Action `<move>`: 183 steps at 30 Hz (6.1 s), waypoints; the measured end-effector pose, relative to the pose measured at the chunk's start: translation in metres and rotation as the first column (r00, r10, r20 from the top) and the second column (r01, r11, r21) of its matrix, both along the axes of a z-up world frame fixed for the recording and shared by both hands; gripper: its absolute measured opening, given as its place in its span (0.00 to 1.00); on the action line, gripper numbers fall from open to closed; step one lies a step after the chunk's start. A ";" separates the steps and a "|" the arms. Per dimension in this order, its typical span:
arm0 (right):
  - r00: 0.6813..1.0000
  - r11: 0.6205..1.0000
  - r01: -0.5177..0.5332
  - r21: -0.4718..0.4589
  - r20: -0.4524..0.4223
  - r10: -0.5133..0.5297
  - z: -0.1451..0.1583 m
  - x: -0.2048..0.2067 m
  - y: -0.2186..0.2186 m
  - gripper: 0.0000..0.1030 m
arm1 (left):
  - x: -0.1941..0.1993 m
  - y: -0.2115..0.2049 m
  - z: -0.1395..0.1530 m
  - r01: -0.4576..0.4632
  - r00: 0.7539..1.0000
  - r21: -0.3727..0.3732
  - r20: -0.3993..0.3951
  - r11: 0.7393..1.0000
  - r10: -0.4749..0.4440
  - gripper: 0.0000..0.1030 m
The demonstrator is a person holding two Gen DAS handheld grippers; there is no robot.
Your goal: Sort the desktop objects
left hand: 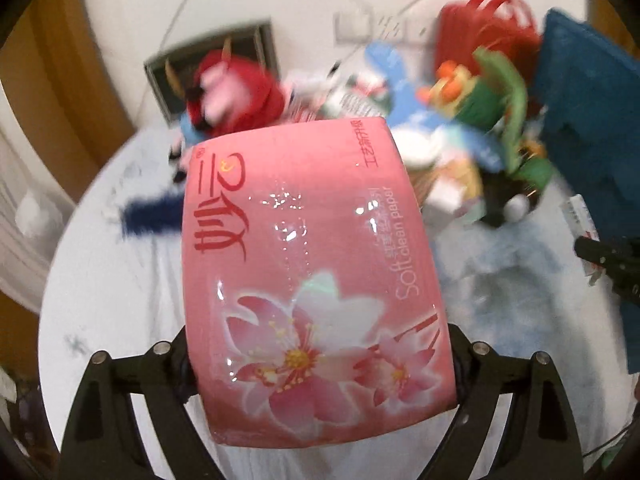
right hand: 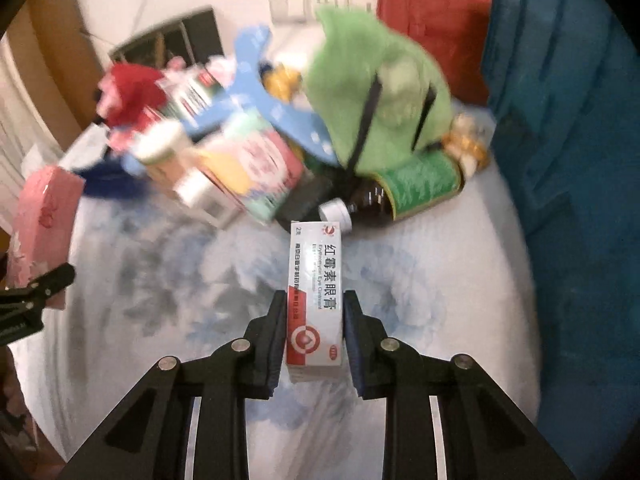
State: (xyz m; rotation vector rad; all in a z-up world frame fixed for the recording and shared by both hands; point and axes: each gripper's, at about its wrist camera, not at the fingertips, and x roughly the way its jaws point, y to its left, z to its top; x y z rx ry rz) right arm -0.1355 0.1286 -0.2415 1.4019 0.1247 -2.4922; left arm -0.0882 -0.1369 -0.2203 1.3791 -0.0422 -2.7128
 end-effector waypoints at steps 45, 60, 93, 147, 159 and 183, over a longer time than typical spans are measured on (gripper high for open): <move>0.653 0.781 0.624 -0.022 -0.534 -0.537 0.241 0.185 0.323 0.48 | 0.054 0.450 0.206 0.701 0.628 -0.073 -0.407 0.709 -0.663 0.99; 0.641 0.776 0.631 0.004 -0.566 -0.518 0.252 0.203 0.302 1.00 | 0.065 0.393 0.214 0.653 0.685 -0.019 -0.413 0.758 -0.600 1.00; 0.920 0.990 0.137 0.007 -0.372 -0.125 0.181 0.117 0.021 1.00 | 0.012 0.003 0.087 0.041 0.989 0.082 -0.143 0.996 -0.029 1.00; 0.983 0.989 -0.093 0.112 0.171 0.074 -0.046 -0.145 -0.072 0.99 | -0.208 -0.009 -0.090 0.073 0.924 -0.049 0.379 0.996 -0.050 1.00; 0.992 0.994 -0.081 0.078 -0.089 0.088 0.043 0.007 -0.041 1.00 | -0.033 -0.004 -0.008 0.101 0.988 0.063 0.112 0.993 -0.107 1.00; 0.978 0.989 0.121 0.085 0.160 -0.134 -0.057 0.076 0.029 0.92 | 0.025 0.056 -0.105 0.147 0.950 0.152 0.252 0.977 -0.182 0.70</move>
